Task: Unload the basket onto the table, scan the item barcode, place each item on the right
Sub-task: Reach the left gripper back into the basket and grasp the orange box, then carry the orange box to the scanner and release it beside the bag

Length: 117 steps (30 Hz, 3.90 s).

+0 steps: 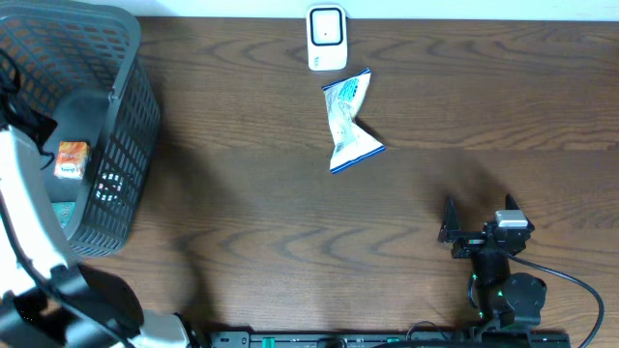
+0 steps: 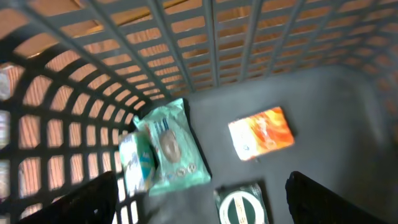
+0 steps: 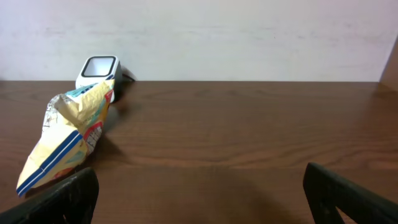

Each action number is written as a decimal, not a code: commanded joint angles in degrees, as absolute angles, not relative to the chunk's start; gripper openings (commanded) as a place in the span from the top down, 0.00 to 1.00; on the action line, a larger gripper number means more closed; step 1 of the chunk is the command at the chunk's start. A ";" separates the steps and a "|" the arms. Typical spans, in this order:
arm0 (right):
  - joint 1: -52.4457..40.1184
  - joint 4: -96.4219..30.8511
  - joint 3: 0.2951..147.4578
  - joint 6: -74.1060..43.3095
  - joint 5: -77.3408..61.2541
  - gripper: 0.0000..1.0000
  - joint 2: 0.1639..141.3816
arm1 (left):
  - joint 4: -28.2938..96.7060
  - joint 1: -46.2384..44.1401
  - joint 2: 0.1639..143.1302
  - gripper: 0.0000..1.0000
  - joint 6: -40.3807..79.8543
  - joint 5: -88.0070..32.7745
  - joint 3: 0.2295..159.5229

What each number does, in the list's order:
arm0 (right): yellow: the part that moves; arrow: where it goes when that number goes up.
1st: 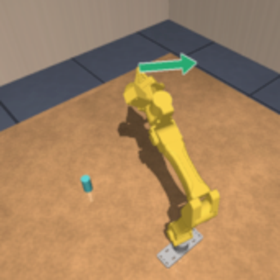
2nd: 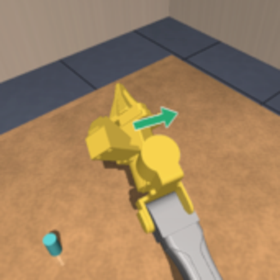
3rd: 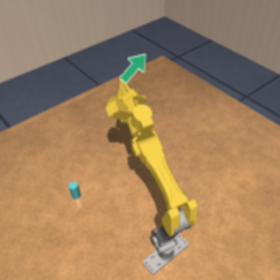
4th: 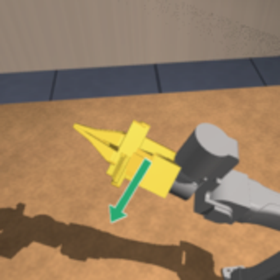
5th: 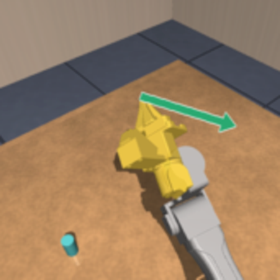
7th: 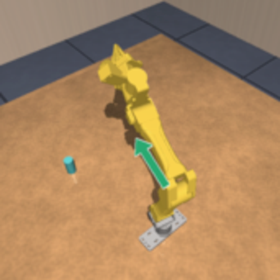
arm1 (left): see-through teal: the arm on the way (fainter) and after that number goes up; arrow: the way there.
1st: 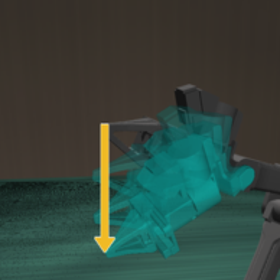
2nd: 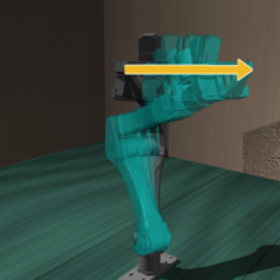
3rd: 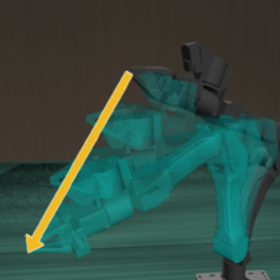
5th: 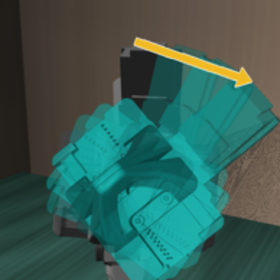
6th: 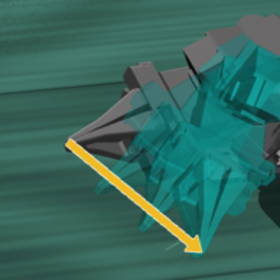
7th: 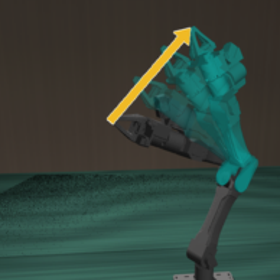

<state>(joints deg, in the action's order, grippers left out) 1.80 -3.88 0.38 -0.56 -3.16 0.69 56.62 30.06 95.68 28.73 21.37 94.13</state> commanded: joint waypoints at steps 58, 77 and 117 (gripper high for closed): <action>2.15 -4.14 0.32 -0.14 -2.98 0.01 0.38 | 39.29 29.82 102.54 0.92 15.79 1.87 93.67; 2.15 -4.14 0.32 -0.14 -2.98 0.01 0.38 | 34.81 10.85 86.17 0.92 24.86 -30.15 93.65; 2.15 -4.14 0.32 -0.14 -2.98 0.01 0.38 | 29.26 -23.55 118.04 0.41 22.98 -3.84 93.65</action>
<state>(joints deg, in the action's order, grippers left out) 1.80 -3.88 0.38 -0.56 -3.16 0.69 29.43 -23.73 121.01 23.59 -4.32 93.23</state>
